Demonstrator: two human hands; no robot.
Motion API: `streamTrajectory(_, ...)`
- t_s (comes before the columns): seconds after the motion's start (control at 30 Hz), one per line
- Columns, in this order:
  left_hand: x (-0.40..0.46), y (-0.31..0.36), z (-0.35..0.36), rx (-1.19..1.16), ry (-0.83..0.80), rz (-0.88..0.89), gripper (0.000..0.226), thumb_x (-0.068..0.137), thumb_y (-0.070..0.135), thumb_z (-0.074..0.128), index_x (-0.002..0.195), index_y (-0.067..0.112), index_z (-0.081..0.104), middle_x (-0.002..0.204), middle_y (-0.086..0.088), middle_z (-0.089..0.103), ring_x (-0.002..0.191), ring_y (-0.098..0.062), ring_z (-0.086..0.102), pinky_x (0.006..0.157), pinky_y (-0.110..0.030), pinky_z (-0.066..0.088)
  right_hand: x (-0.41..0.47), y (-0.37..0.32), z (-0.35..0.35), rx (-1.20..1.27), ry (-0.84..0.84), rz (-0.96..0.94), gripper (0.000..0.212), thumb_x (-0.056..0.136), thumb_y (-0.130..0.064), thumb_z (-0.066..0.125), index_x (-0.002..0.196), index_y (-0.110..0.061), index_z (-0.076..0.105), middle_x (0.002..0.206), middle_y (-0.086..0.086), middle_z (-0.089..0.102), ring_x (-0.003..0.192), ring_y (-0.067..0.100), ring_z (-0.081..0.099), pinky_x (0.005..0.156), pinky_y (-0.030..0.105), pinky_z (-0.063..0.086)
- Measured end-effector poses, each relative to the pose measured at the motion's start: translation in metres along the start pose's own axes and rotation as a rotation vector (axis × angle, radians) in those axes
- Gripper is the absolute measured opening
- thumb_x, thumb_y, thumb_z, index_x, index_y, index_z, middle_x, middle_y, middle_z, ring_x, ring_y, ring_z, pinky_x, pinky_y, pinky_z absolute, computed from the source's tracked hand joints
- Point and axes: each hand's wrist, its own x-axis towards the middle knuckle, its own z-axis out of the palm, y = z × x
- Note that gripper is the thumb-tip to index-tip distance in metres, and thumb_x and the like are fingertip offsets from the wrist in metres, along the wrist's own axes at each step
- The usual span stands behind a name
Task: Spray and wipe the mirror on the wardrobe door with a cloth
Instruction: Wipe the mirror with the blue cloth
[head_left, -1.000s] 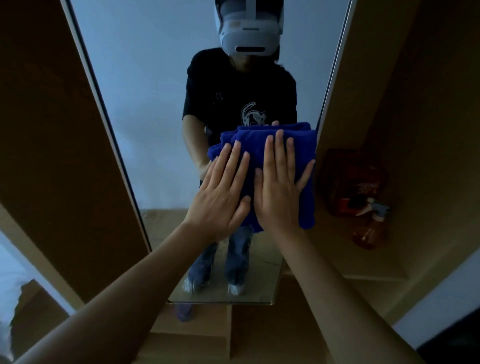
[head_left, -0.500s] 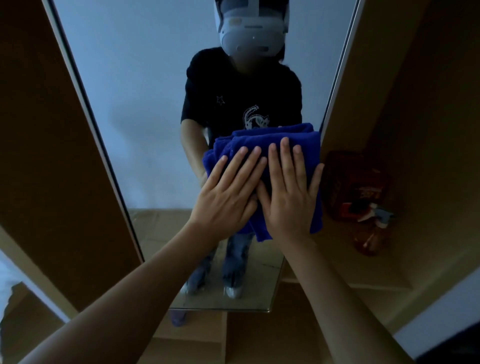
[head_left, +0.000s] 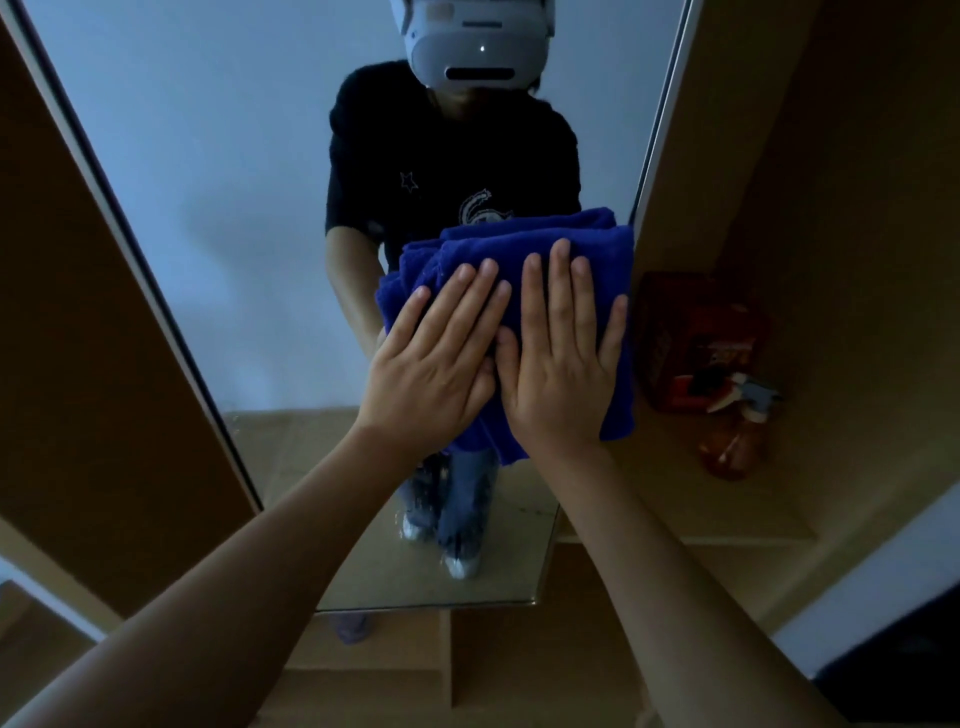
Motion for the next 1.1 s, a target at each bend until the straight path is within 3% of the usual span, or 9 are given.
streamTrajectory(0.27,-0.032,0.01,0.01,0.005,-0.018,0.027,0.063,0.104,0.033,0.03,0.154,0.008,0.002,0.159,-0.004,0.002,0.15,-0.019,-0.004,0.123,-0.038,0.004,-0.035,-0.005,0.011,-0.026,-0.014,0.003,0.058,0.104,-0.041,0.02,0.152,-0.021,-0.006,0.157,0.004,0.014,0.148,0.011,-0.01,0.12,0.043,-0.001)
streamTrajectory(0.4,-0.049,0.016,0.018,0.031,-0.004,0.039,0.063,0.104,0.033,0.034,0.154,0.006,0.007,0.159,-0.005,0.003,0.149,-0.022,0.008,0.122,-0.039,0.007,-0.052,-0.006,0.016,-0.047,-0.007,0.014,0.056,0.105,-0.041,0.021,0.152,-0.018,0.003,0.157,0.004,0.016,0.147,0.011,-0.006,0.12,0.043,0.0)
streamTrajectory(0.5,-0.062,0.022,0.024,0.045,0.023,0.036,0.063,0.103,0.033,0.036,0.153,0.006,0.011,0.159,-0.005,0.008,0.147,-0.024,0.018,0.122,-0.039,0.009,-0.067,-0.008,0.02,-0.051,0.006,0.02,0.055,0.104,-0.04,0.023,0.152,-0.014,0.017,0.157,0.007,0.026,0.146,0.013,0.007,0.119,0.044,0.002)
streamTrajectory(0.6,-0.077,0.028,0.031,0.048,0.024,0.045,0.061,0.103,0.034,0.034,0.153,0.005,0.011,0.158,-0.007,0.011,0.146,-0.024,0.018,0.122,-0.038,0.006,-0.085,-0.008,0.026,-0.055,0.014,0.021,0.054,0.104,-0.039,0.023,0.151,-0.013,0.019,0.156,0.008,0.029,0.146,0.019,0.018,0.119,0.045,0.004)
streamTrajectory(0.87,-0.131,0.051,0.054,0.096,0.003,0.073,0.062,0.103,0.033,0.033,0.154,0.005,0.01,0.159,-0.01,0.012,0.148,-0.023,0.012,0.122,-0.039,0.008,-0.149,-0.011,0.047,-0.048,0.014,0.048,0.054,0.105,-0.039,0.021,0.151,-0.018,0.005,0.158,0.004,0.016,0.148,0.012,-0.004,0.12,0.044,0.0)
streamTrajectory(1.1,-0.15,0.062,0.067,0.127,0.062,0.077,0.061,0.102,0.032,0.034,0.153,0.004,0.015,0.159,-0.01,0.013,0.148,-0.02,0.01,0.122,-0.038,0.008,-0.176,-0.013,0.055,-0.056,0.048,0.067,0.055,0.104,-0.039,0.019,0.153,-0.013,0.013,0.16,0.006,0.017,0.148,0.016,0.007,0.12,0.046,0.003)
